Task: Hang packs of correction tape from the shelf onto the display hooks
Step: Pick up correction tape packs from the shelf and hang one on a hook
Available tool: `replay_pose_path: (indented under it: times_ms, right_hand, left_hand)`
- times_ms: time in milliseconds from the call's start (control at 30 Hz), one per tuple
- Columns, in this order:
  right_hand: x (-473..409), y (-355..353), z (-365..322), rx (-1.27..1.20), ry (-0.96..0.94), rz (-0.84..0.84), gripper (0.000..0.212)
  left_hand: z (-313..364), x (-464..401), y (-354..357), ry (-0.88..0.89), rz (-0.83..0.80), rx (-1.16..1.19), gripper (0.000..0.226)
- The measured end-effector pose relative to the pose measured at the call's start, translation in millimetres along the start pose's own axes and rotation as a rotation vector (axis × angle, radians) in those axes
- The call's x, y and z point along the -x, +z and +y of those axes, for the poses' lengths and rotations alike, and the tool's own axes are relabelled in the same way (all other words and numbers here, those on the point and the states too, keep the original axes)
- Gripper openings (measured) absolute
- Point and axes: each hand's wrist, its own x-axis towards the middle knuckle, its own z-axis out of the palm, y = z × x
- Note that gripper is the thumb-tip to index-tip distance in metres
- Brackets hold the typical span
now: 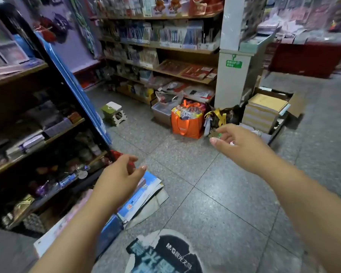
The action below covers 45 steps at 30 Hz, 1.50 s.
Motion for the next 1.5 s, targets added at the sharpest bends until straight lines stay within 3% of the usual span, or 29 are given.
replay_pose_path:
  times_ms: [333,767,1200,1500]
  right_hand:
    - [-143,25,-11,0.055,-0.020,-0.014,0.055]
    - [-324,30,-26,0.036,-0.074,-0.058,0.046]
    - [-569,13,14,0.038,-0.186,-0.237,0.046]
    - [-698,56,-4,-0.009,-0.263,-0.327,0.044]
  left_hand:
    - [-10,-113,7,-0.035,0.016,-0.045,0.036]
    - [10,-274,1,-0.119,-0.019,-0.062,0.040]
    - [60,-470,47,-0.309,0.052,0.025,0.032]
    - [43,-585,46,-0.402,0.081,0.048,0.024]
